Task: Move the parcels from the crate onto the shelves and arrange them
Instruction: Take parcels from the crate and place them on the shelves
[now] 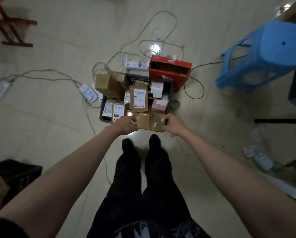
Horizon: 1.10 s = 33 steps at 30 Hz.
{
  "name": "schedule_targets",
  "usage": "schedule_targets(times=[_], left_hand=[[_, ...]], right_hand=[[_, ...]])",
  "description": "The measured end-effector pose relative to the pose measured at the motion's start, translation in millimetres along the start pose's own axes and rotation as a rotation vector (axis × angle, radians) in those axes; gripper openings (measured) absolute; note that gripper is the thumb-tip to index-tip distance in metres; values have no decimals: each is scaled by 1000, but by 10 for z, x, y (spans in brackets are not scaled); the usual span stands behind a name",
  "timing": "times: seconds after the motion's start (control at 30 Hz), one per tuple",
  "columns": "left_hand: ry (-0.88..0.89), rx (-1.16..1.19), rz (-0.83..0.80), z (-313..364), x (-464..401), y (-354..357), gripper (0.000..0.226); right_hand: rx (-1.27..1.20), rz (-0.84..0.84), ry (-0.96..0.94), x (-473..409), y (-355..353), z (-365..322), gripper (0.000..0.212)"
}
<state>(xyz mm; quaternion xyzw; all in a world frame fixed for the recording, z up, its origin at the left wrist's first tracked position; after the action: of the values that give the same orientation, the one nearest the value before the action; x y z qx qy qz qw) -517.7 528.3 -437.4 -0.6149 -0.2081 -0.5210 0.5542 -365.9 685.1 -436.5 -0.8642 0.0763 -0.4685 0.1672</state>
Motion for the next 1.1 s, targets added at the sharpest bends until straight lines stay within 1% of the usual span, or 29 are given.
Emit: schedule_targets(times=[0.07, 0.17, 0.2, 0.3, 0.37, 0.4, 0.5, 0.6, 0.73, 0.87, 1.0, 1.1], left_hand=[[-13, 48, -36, -29, -283, 85, 51], [-14, 101, -75, -34, -742, 262, 53], [-15, 117, -100, -22, -891, 362, 54], [-32, 159, -165, 42, -1348, 685, 57], [-30, 195, -196, 91, -1657, 899, 51], [-35, 217, -207, 119, -1803, 992, 47], [-27, 280, -229, 175, -2227, 1242, 41], [-17, 355, -231, 164, -2527, 1441, 55], [-53, 426, -193, 137, -2645, 1571, 74], [-50, 468, -193, 96, -2607, 1575, 87], [-54, 528, -219, 141, -2364, 1416, 75], [-35, 547, -216, 187, -2145, 1278, 72]], right_hand=[[-60, 0, 30, -271, 58, 40, 48], [-141, -9, 63, -649, 200, 187, 24], [-175, -10, 97, -740, 252, 265, 24], [-232, -4, 186, -1103, 442, 547, 31], [-281, 7, 263, -1387, 593, 753, 58], [-288, 19, 289, -1527, 657, 847, 67], [-306, 57, 321, -1924, 826, 1115, 68], [-402, 86, 353, -2221, 991, 1281, 74], [-460, 141, 344, -2344, 1177, 1359, 64], [-505, 172, 347, -2255, 1197, 1369, 65], [-522, 181, 333, -2074, 1158, 1330, 63], [-526, 196, 325, -1885, 1069, 1240, 62]])
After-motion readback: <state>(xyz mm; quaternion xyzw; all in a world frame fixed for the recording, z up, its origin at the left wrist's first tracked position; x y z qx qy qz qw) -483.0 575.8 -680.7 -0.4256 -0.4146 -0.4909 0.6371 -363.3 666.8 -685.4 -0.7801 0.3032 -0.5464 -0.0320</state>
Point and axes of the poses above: each hand's wrist, its own x-axis away from the middle knuckle, its own y-axis out of the palm, z = x × y, the point moved 2 cm from there along -x, towards the middle knuckle, and after that the axes turned 7 degrees about -y, right-handed, at the moved point
